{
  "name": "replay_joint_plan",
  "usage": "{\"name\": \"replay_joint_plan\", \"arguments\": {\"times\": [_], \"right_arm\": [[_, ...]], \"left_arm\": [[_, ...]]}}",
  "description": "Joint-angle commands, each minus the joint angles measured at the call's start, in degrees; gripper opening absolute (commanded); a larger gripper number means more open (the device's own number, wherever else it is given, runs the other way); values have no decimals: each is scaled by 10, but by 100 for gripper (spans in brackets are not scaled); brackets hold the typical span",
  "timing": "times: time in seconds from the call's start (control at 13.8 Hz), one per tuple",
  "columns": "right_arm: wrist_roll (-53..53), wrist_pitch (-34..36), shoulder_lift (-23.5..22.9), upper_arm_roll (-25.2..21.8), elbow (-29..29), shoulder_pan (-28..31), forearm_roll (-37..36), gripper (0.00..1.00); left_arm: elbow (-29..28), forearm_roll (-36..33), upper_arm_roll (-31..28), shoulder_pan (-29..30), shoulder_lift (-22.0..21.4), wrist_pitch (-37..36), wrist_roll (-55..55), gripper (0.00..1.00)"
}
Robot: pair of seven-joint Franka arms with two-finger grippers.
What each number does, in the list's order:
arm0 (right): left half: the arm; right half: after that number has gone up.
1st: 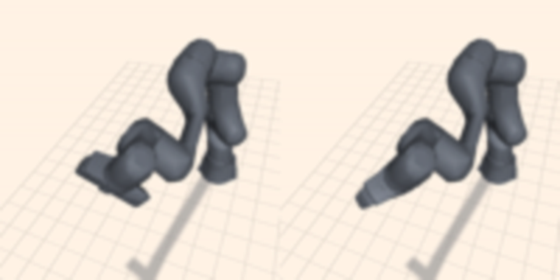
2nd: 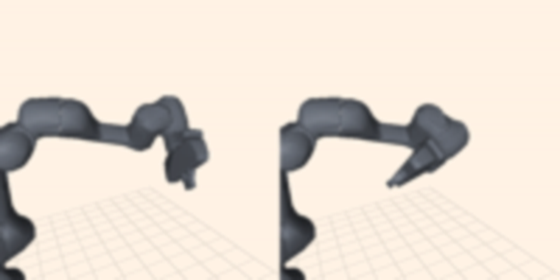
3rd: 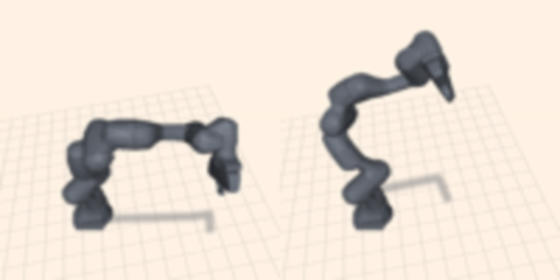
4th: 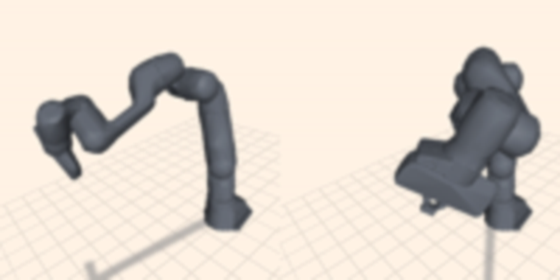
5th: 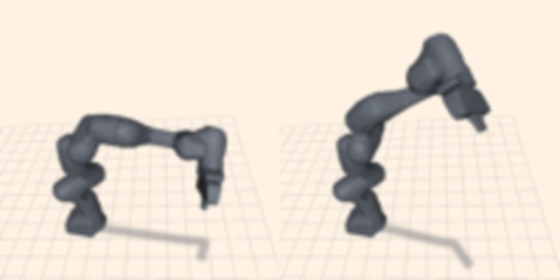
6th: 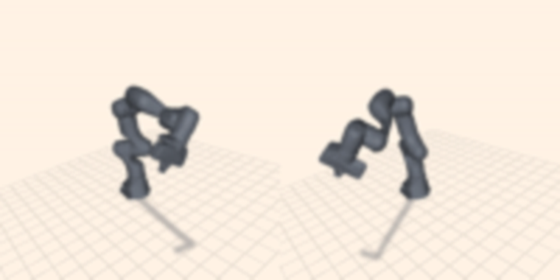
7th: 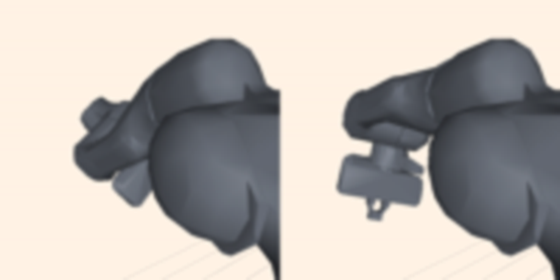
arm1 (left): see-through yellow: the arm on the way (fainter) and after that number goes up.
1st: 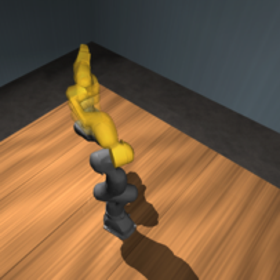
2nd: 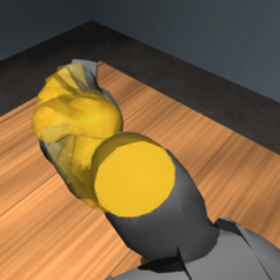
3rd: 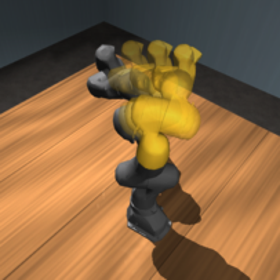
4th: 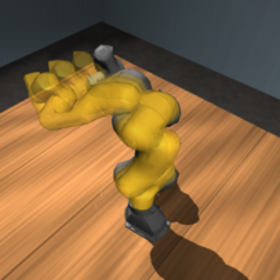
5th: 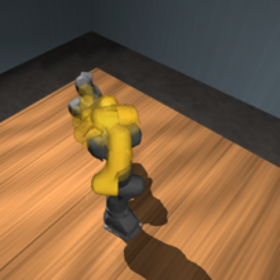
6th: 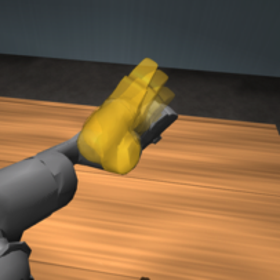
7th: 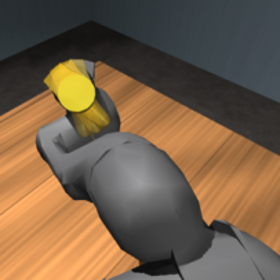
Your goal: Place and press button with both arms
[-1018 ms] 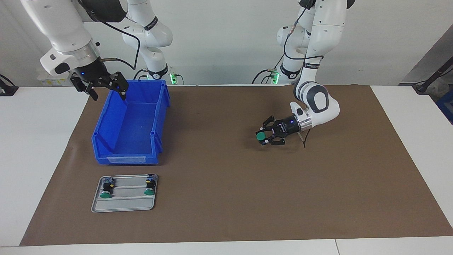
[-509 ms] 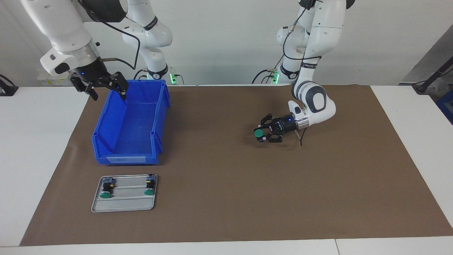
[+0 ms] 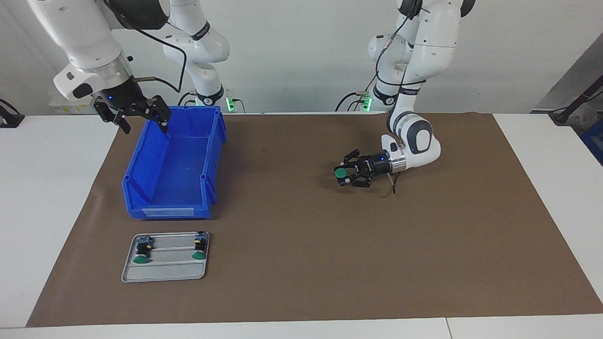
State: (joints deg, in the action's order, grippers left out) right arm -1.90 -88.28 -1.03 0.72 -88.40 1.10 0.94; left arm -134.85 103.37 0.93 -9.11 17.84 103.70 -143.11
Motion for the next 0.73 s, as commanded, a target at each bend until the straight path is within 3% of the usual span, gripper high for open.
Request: {"name": "replay_joint_plan", "arguments": {"times": [0.0, 0.65], "right_arm": [[14, -4, 15, 4, -16, 6, 8, 100], [14, -5, 15, 4, -16, 6, 8, 100]], "left_arm": [[-5, 14, 1, 9, 5, -18, -27, 39], [-8, 15, 1, 9, 26, -32, -51, 39]]}}
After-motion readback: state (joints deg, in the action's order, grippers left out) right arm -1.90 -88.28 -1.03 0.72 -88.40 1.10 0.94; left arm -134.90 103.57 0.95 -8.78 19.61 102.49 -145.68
